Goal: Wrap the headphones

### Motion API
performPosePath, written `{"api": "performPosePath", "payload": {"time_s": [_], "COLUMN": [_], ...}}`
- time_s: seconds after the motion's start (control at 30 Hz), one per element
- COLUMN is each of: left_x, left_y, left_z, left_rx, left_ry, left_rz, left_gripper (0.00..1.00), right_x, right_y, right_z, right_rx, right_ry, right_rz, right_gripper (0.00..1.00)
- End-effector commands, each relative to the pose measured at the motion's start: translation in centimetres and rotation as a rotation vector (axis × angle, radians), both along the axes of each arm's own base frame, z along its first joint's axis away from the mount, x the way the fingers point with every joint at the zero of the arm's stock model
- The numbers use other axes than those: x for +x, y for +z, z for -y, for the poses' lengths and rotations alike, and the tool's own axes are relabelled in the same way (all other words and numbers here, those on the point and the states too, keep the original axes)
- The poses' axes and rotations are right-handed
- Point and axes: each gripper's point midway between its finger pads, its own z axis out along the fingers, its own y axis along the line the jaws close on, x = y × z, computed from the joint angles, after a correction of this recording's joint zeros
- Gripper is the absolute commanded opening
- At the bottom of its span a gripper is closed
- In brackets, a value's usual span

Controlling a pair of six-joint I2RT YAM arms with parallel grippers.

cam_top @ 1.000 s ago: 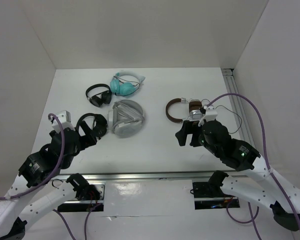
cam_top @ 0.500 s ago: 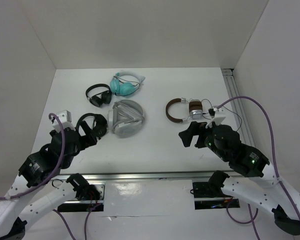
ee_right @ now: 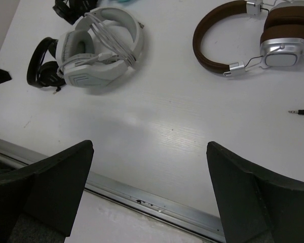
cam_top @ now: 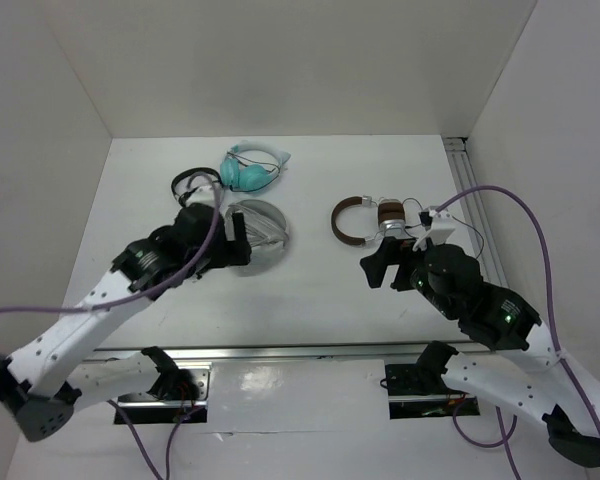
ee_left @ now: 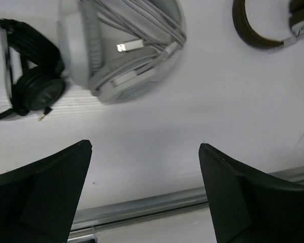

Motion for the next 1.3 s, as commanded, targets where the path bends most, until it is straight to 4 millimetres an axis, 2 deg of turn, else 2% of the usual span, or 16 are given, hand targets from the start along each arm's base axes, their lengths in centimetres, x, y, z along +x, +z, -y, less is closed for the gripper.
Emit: {"api": "performPosePath", "payload": {"time_s": [0.0,0.03,0.07,0.1,0.17,0.2,0.23,0.27,0.3,0.33,0.43,0.47,0.67,1.1,1.17,1.27], "left_x": [3.3,3.6,4.5,6.0,6.6,8.5,9.9,10.6,11.8,13.0,15.3,16.2,19.5,21.2,21.4,21.4], "left_y": [1.1,0.7,2.2,-1.0,-2.7,-0.7,-4.6,-5.5,-3.3,-7.2,-7.7,-9.8,-13.5,-20.7,-21.2,-22.6], "left_z": [7.2,9.6,11.9,14.6,17.5,19.6,21.1,22.3,24.0,25.1,27.1,27.1,25.2,24.4,24.3,24.0], "left_rx": [-0.105,-0.093,-0.096,-0.029,0.041,0.009,0.072,0.077,0.043,0.099,0.075,0.070,0.014,0.049,0.054,0.076], "left_ry": [-0.150,-0.195,-0.228,-0.240,-0.265,-0.272,-0.276,-0.286,-0.294,-0.284,-0.271,-0.261,-0.159,-0.114,-0.098,-0.089], "left_rz": [-0.023,-0.040,-0.014,-0.080,-0.132,-0.086,-0.148,-0.170,-0.141,-0.195,-0.185,-0.218,-0.255,-0.316,-0.315,-0.328], "left_gripper": [1.00,1.00,1.00,1.00,1.00,1.00,1.00,1.00,1.00,1.00,1.00,1.00,0.96,0.85,0.81,0.53], "right_x": [0.2,0.3,0.3,0.7,0.8,0.6,0.7,0.4,0.2,0.2,-0.6,-0.8,-1.5,-2.0,-2.2,-2.2], "right_y": [0.2,0.2,0.5,0.6,0.6,0.0,0.3,1.3,1.6,1.8,3.6,4.2,4.3,5.2,5.2,5.1], "right_z": [0.3,0.5,0.9,1.5,2.3,2.8,3.4,4.1,4.7,5.7,7.9,8.5,8.7,7.5,7.2,7.0], "right_rx": [-0.028,-0.032,-0.025,-0.028,-0.004,-0.021,-0.017,0.031,0.049,0.058,0.130,0.149,0.128,0.157,0.154,0.155], "right_ry": [-0.014,-0.025,-0.038,-0.079,-0.142,-0.165,-0.199,-0.226,-0.250,-0.295,-0.361,-0.371,-0.331,-0.235,-0.210,-0.202], "right_rz": [0.003,0.007,0.020,0.030,0.023,0.002,0.007,0.027,0.035,0.049,0.103,0.123,0.132,0.165,0.162,0.159], "right_gripper": [1.00,1.00,1.00,1.00,1.00,0.99,0.99,0.99,0.99,0.99,0.99,0.99,0.99,0.99,0.99,0.99]}}
